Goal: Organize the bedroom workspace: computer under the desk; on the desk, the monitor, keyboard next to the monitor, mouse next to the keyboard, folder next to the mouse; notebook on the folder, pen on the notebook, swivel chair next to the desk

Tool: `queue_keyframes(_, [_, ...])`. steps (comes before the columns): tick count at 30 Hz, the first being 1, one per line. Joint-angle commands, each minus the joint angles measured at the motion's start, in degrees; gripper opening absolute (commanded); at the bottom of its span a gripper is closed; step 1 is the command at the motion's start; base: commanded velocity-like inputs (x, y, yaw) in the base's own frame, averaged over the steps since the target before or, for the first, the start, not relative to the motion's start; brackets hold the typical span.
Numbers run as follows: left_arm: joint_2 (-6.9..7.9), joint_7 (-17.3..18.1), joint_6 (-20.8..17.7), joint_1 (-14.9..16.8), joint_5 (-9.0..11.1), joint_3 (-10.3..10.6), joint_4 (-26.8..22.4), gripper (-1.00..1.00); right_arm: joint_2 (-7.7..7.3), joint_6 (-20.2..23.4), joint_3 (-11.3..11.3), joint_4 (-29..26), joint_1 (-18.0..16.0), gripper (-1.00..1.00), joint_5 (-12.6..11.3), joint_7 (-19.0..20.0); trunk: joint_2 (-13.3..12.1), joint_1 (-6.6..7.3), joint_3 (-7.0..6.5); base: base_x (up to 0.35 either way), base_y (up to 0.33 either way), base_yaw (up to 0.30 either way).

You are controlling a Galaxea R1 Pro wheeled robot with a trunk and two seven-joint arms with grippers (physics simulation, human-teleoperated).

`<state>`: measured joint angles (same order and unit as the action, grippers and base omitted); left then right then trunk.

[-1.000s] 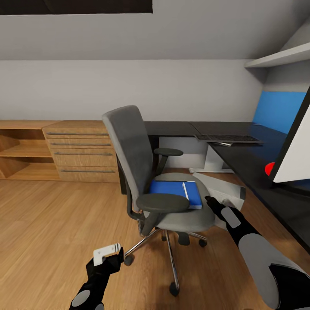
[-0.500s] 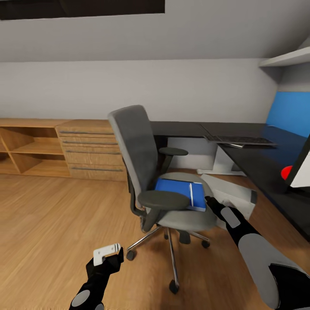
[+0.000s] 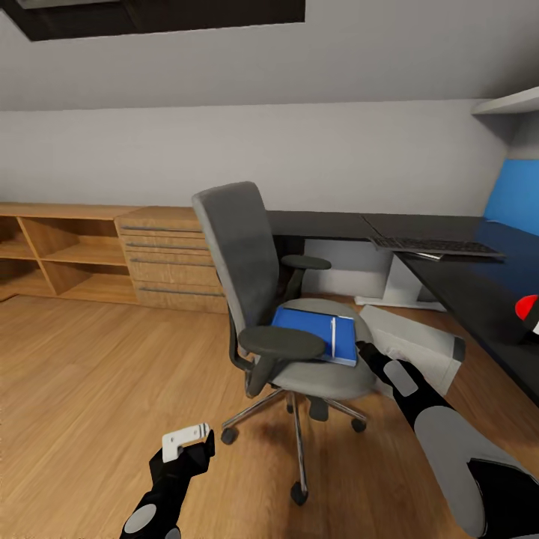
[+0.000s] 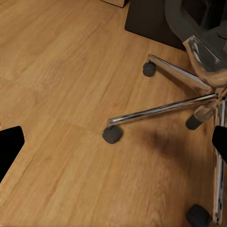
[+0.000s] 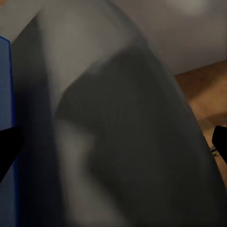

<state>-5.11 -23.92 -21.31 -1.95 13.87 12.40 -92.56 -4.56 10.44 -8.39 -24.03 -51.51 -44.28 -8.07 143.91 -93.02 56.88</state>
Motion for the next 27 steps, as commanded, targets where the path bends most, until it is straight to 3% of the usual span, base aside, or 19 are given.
queue_keyframes(1, [0.01, -0.43, -0.13, 0.01, 0.54, 0.08, -0.08, 1.00, 0.05, 0.23, -0.05, -0.15, 0.00, 1.00, -0.90, -0.18, 0.02, 0.01, 0.03, 0.000, 0.000, 0.152])
queue_keyframes(27, [0.01, -0.35, -0.22, 0.02, 0.45, 0.25, 0.44, 1.00, 0.04, 0.19, -0.05, -0.23, 0.00, 1.00, -0.81, -0.11, 0.02, 0.01, -0.36, 0.000, 0.000, 0.237])
